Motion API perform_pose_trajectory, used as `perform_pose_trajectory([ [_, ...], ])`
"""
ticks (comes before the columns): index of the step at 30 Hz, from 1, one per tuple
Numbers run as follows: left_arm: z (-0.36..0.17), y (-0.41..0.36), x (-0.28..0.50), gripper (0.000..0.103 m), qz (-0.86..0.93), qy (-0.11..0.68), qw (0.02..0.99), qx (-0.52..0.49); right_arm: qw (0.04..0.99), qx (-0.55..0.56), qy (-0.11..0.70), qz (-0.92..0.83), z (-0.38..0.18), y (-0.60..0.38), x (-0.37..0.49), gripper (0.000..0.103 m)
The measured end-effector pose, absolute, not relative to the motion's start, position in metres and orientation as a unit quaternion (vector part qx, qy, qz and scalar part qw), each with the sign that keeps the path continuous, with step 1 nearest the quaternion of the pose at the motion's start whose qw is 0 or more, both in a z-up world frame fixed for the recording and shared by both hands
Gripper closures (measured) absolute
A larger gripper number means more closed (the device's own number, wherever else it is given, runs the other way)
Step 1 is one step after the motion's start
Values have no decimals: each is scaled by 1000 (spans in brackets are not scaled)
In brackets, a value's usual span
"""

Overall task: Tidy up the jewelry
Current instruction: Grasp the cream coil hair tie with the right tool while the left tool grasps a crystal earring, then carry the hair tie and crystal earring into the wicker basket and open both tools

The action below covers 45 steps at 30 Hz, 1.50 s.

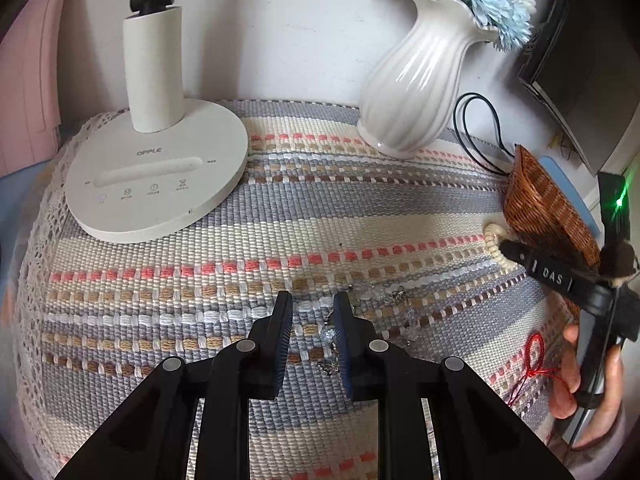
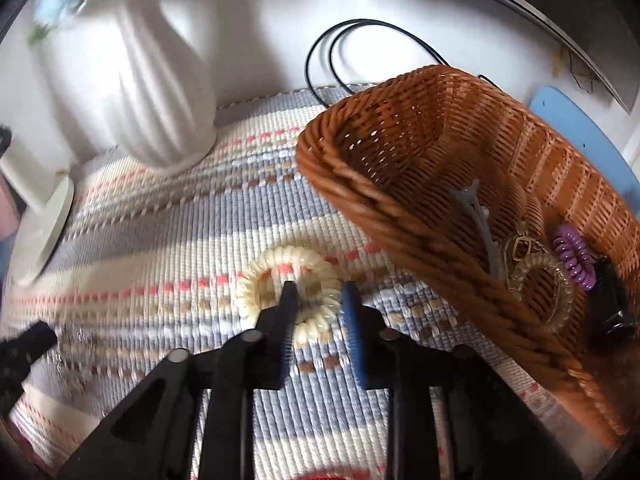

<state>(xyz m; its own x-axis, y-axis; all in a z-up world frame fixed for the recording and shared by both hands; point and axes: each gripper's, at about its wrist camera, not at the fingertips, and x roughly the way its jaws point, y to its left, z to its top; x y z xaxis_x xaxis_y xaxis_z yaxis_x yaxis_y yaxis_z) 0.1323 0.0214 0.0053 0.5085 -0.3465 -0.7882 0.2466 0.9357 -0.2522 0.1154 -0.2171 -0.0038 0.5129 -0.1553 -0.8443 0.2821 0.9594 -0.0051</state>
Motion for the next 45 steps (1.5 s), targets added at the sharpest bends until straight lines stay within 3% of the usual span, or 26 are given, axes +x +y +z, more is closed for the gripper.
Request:
perform_pose_trajectory([
  [8,2,-11,124,82,-151,446,881,41,880,19,469,-70,-2,-197,83,80],
  [10,1,-19,121,88,-140,440,885,65,881,9,467,-73,-1,-192,81,80],
  [11,1,-23,120,96,-142,437,885,74,883,2,463,-73,-2,-189,82,88],
  [14,1,-30,116,96,-130,427,889,102,888,-18,454,-71,-5,-170,79,91],
  [17,7,-19,115,100,-145,424,892,61,896,-11,443,-41,-1,-160,64,91],
  [25,41,24,99,100,-227,376,894,-85,906,-1,422,-14,11,-157,46,91],
  [31,59,24,88,100,-255,350,895,-108,913,21,408,-11,21,-181,45,91],
  [45,177,-68,13,100,-336,260,905,16,950,118,281,-59,148,-297,-37,91],
])
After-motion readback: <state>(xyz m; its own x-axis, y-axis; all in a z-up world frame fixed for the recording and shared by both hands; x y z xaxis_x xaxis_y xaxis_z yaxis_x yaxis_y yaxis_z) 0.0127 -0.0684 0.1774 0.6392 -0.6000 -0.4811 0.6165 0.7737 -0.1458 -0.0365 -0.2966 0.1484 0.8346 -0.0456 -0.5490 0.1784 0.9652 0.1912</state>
